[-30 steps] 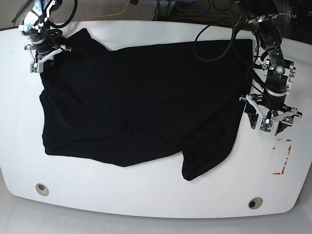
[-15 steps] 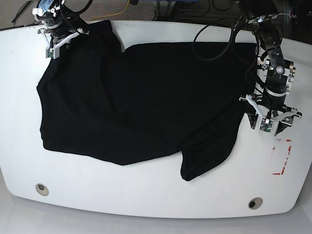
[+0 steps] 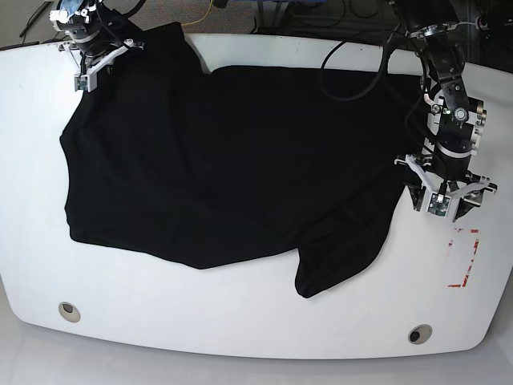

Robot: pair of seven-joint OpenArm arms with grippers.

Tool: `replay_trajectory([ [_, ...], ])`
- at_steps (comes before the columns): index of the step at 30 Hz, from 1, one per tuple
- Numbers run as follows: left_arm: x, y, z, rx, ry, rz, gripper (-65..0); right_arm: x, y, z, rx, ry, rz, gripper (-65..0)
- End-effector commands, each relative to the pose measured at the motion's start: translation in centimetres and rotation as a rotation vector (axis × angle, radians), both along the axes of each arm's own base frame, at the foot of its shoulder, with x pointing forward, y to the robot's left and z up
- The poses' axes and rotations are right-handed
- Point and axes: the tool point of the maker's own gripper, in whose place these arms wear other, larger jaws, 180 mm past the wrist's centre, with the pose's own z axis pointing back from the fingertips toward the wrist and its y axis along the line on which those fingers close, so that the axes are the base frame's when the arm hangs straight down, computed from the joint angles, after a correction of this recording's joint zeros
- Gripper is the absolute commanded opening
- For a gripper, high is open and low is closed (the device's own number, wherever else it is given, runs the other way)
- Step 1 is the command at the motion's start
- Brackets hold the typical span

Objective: Layout the t-shirt on the table in an organized manner, then fold the t-shirt properly
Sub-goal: 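Pull the grasped edge with both grippers to straighten the t-shirt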

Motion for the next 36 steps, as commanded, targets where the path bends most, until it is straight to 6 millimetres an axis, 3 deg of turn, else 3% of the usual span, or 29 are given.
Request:
replay_trajectory([
  [1, 0.2, 0.3, 1.3, 0.023, -0.041, -0.013, -24.3, -0.6, -0.5, 0.2, -0.024, 0.018, 0.005, -58.1],
  [4, 0.3, 0.4, 1.4, 0.028, -0.043, -0.016, -24.3, -0.8, -0.8, 0.3, -0.046, 0.03, 0.012, -46.5],
  [10, 0.0, 0.5, 1.3, 0.036, -0.035, -0.017, -24.1, -1.4, -1.3, 0.4, -0.082, 0.055, 0.018, -13.5],
  [13, 0.0, 0.9, 1.2, 0.05, -0.028, -0.017, -24.1, -1.2, -1.3, 0.8, -0.089, 0.046, 0.022, -3.9],
  [22, -1.1, 1.0, 0.0, 0.057, 0.013, -0.02, -24.1, -0.4, -1.5, 1.4, -0.103, 0.023, 0.027, -2.5],
  [26, -2.0, 1.0, -1.1, 0.056, 0.047, -0.022, -24.1, 1.8, -2.9, 2.8, -0.147, -0.028, 0.047, -2.5],
  [36, -3.7, 1.0, -3.0, 0.053, 0.106, -0.024, -24.1, 5.2, -4.6, 5.0, -0.212, -0.097, 0.074, -2.5],
])
